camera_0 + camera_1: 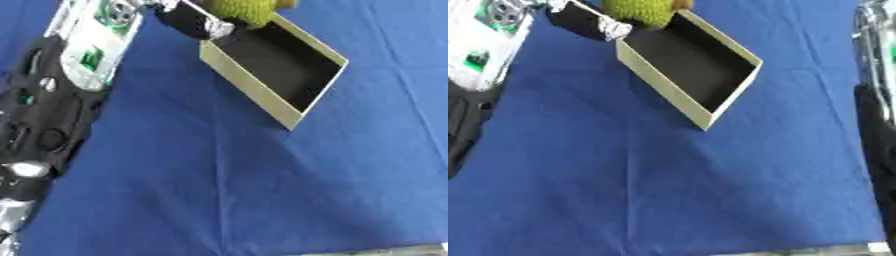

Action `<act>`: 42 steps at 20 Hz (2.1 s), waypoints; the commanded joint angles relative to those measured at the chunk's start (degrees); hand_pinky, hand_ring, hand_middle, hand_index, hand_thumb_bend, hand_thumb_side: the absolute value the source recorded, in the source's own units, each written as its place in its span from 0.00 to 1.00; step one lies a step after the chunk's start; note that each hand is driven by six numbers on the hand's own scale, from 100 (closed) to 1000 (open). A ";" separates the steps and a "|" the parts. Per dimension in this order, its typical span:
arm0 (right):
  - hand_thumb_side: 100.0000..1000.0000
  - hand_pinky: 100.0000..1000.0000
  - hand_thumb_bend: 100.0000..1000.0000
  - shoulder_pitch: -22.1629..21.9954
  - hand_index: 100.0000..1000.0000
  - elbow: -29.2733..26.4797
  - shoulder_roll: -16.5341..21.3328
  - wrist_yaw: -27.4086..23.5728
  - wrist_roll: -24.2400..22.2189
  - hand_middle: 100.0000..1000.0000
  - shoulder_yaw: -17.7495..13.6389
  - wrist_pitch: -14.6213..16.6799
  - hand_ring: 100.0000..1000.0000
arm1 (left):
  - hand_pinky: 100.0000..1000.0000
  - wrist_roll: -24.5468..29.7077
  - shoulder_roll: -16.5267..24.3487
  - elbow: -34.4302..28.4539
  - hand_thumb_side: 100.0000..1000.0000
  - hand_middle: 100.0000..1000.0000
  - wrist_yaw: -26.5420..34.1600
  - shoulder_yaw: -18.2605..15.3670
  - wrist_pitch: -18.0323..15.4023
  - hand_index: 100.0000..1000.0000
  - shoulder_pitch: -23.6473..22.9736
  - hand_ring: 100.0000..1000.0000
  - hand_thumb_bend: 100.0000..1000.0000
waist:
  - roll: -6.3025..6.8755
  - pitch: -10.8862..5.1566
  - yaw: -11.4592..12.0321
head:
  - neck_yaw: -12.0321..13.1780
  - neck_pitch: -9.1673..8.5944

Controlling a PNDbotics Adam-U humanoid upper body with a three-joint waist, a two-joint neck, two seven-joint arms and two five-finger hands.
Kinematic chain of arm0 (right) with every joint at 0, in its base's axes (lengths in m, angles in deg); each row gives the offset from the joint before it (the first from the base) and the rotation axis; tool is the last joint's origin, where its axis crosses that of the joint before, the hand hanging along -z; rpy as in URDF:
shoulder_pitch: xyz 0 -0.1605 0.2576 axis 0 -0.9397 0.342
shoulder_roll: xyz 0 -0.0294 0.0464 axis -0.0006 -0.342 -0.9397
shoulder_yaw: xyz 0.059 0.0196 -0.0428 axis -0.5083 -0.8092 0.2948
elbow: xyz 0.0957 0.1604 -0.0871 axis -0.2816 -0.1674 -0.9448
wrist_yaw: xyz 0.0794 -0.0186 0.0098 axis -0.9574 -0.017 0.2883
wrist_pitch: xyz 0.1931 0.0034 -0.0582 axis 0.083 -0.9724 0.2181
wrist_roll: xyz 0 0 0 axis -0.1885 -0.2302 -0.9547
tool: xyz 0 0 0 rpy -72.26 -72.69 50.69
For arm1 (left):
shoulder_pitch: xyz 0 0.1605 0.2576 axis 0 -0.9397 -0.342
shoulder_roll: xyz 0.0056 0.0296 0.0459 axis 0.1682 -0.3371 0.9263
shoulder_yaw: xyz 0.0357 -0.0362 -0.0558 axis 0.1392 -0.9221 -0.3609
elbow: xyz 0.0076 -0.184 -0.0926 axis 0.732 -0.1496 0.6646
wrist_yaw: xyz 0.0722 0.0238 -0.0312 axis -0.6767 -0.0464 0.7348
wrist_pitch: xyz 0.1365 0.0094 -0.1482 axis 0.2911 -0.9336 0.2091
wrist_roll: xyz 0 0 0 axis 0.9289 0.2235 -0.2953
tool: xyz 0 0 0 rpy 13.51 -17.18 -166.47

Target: Pick up objects on the table and place them in the box.

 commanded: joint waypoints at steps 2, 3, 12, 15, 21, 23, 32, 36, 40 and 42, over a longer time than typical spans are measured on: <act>0.78 0.79 0.26 1.35 0.82 -0.92 0.08 -0.52 -0.65 0.74 -0.05 0.07 0.74 | 0.61 -2.01 -2.21 2.44 0.00 0.53 -2.92 0.11 -1.16 0.62 1.03 0.62 0.33 | -0.05 -1.08 -0.80 | 0.32 -0.70; 0.78 0.79 0.26 1.40 0.82 -0.92 0.00 -0.56 -0.70 0.74 -0.04 0.04 0.74 | 0.62 -2.23 -2.59 3.13 0.00 0.53 -3.35 0.11 -1.42 0.62 0.88 0.62 0.33 | -0.07 -1.01 -0.97 | 0.17 -0.70; 0.78 0.79 0.27 1.29 0.82 -0.92 -0.50 -0.79 -0.76 0.74 -0.01 -0.12 0.74 | 0.65 -4.95 -3.73 8.57 0.00 0.57 -9.58 0.20 -2.77 0.66 -0.32 0.67 0.38 | -0.40 -0.68 -1.23 | -0.57 -0.93; 0.78 0.79 0.27 1.21 0.82 -0.92 -0.65 -0.84 -0.75 0.73 0.01 -0.18 0.74 | 0.69 -5.96 -4.04 11.00 0.00 0.61 -12.24 -0.01 -3.24 0.69 -0.71 0.71 0.42 | -0.55 -0.56 -1.29 | -0.56 -1.12; 0.78 0.79 0.27 0.89 0.82 -0.92 -0.51 -0.87 -0.69 0.73 -0.05 -0.41 0.74 | 0.86 -8.15 -4.28 14.61 0.00 0.90 -15.80 -0.84 -4.43 0.88 -1.11 0.93 0.59 | -0.77 -0.32 -1.48 | -0.64 -1.26; 0.78 0.79 0.27 0.78 0.82 -0.92 -0.44 -0.89 -0.62 0.73 -0.07 -0.48 0.74 | 0.89 -8.21 -4.35 15.25 0.06 0.97 -16.86 -0.96 -4.39 0.93 -1.05 0.98 0.61 | -0.83 -0.29 -1.50 | -0.63 -1.29; 0.78 0.79 0.28 0.43 0.82 -0.92 -0.18 -0.86 -0.40 0.73 -0.18 -0.57 0.74 | 0.87 -10.33 -4.14 14.34 0.14 0.97 -16.07 -1.57 -4.33 0.94 -1.33 0.97 0.60 | -0.87 -0.59 -1.32 | -0.69 -1.11; 0.78 0.79 0.27 0.15 0.82 -0.92 0.11 -0.77 -0.26 0.73 -0.31 -0.55 0.74 | 0.83 -13.58 -3.30 10.68 0.05 0.86 -10.69 -2.07 -2.85 0.87 -1.78 0.89 0.48 | -0.79 -0.85 -0.92 | -0.89 -0.72; 0.77 0.79 0.27 -0.53 0.82 -0.92 1.02 -0.30 0.63 0.74 -1.08 -0.16 0.74 | 0.80 -14.95 0.13 1.75 0.02 0.76 1.19 -2.68 0.71 0.79 -2.71 0.81 0.37 | -0.25 -1.39 0.31 | -1.81 0.32; 0.77 0.79 0.27 -1.19 0.82 -0.92 1.66 0.05 1.52 0.74 -1.67 0.02 0.74 | 0.80 -14.59 3.23 -4.06 0.03 0.75 9.15 -3.38 3.58 0.78 -3.50 0.80 0.35 | 0.13 -1.72 1.28 | -2.58 0.99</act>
